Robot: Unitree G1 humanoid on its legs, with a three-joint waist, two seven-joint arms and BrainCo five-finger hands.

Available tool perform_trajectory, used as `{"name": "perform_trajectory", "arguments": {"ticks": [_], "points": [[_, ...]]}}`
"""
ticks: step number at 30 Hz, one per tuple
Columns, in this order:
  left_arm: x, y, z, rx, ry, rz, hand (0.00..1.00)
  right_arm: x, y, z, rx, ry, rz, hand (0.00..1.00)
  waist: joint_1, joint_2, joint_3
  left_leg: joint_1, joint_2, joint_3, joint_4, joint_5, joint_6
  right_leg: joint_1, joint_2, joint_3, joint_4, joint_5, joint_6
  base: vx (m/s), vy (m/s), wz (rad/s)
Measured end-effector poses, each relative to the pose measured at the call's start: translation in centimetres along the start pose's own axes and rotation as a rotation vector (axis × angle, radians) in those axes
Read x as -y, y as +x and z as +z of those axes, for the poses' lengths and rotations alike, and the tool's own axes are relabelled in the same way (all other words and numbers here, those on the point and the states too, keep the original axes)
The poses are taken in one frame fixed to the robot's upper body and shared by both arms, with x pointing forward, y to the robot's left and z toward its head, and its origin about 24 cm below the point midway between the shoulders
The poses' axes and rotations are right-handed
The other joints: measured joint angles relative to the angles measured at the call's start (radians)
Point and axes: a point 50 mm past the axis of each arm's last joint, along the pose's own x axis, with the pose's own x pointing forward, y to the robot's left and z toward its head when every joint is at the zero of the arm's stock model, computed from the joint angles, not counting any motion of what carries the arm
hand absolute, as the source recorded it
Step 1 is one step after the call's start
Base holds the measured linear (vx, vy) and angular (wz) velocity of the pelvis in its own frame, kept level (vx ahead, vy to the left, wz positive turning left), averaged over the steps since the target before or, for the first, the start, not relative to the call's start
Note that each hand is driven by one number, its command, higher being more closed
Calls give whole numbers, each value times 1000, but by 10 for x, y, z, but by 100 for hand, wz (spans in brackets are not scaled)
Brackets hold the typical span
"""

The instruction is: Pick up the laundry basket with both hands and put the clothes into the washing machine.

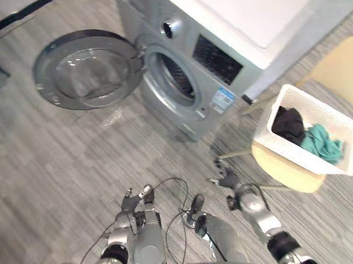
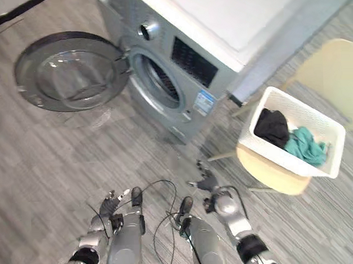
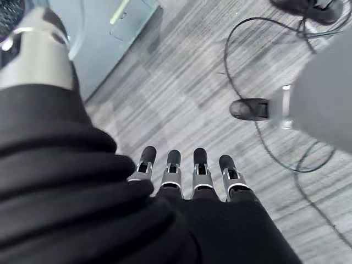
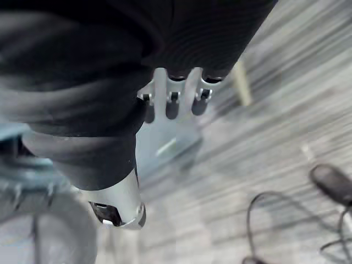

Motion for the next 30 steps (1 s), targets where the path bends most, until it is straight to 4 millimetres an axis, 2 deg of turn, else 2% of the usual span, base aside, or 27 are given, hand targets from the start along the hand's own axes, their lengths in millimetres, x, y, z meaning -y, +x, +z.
{"name": "perform_trajectory", "arguments": {"ticks": [1,3,4,5,7,8,9,11,12,14,17,18,19,22,25,30], "points": [[-9,6,16,37,-12,26,0,8,-5,-8,-22,11,-30,0,-17,-9,4,-1,5,10,1,0,0,-5,7,15,-10,12,-5,-56,4,-58],[-41,19,65,138,-78,120,0,18,-14,-21,-58,55,-83,0,-40,-33,10,-25,24,50,12,-2,-2,-35,29,56,-43,40,-11,-47,-10,-59],[-52,21,78,165,-93,150,0,18,-16,-24,-66,71,-88,0,-47,-38,13,-29,29,57,12,-2,-2,-38,35,63,-56,49,-7,-15,-12,-59],[-73,23,103,212,-117,212,0,19,-21,-31,-89,100,-101,0,-51,-50,18,-31,36,73,12,-3,-4,-40,47,83,-83,75,-7,-3,-24,-49],[-104,20,137,286,-179,295,0,22,-30,-43,-122,130,-130,0,-54,-62,24,-38,47,90,19,-5,-6,-40,60,99,-118,103,-7,27,-30,-42],[-129,14,164,355,-242,347,0,25,-35,-49,-142,145,-151,0,-56,-72,32,-50,52,92,32,-8,-7,-43,68,106,-137,123,-12,40,-19,-26],[-139,11,174,384,-272,369,0,27,-36,-50,-145,149,-159,0,-59,-77,34,-59,55,91,38,-11,-8,-46,71,106,-145,128,-11,47,-12,-22],[-180,-7,212,480,-409,450,0,31,-36,-48,-135,183,-187,0,-71,-95,57,-94,69,85,80,-26,-6,-53,83,111,-174,159,-9,49,-5,-14],[-188,-11,219,498,-439,469,0,30,-36,-48,-131,198,-190,0,-72,-101,64,-100,72,81,90,-32,-6,-52,86,112,-183,161,-10,51,2,-14],[-213,-28,244,573,-590,494,0,25,-35,-48,-127,240,-194,0,-71,-122,87,-125,84,77,126,-51,-11,-53,101,131,-210,206,-17,61,2,-14],[-221,-41,270,654,-744,455,0,22,-35,-48,-126,253,-194,0,-68,-131,102,-165,91,53,174,-74,-12,-54,110,134,-248,239,-15,86,25,-10],[-221,-42,272,660,-757,451,0,22,-35,-48,-126,254,-193,0,-68,-131,105,-167,91,50,179,-75,-14,-53,110,135,-251,241,-14,56,29,-15],[-222,-46,281,685,-808,436,0,20,-34,-48,-125,261,-191,0,-57,-135,114,-174,98,46,201,-92,-14,-52,116,142,-257,253,-21,59,35,-20],[-223,-55,296,730,-845,413,0,17,-34,-49,-127,273,-188,0,-49,-139,127,-194,103,23,238,-109,-22,-53,122,148,-259,255,-22,53,25,-10],[-226,-59,301,746,-837,418,0,17,-34,-50,-129,282,-189,0,-45,-140,131,-202,104,2,251,-123,-20,-50,128,143,-259,254,-22,46,17,4],[-227,-57,297,735,-819,428,0,16,-34,-51,-131,284,-186,0,-38,-140,131,-197,104,-11,256,-124,-20,-36,129,133,-257,254,-22,38,7,7]]}}
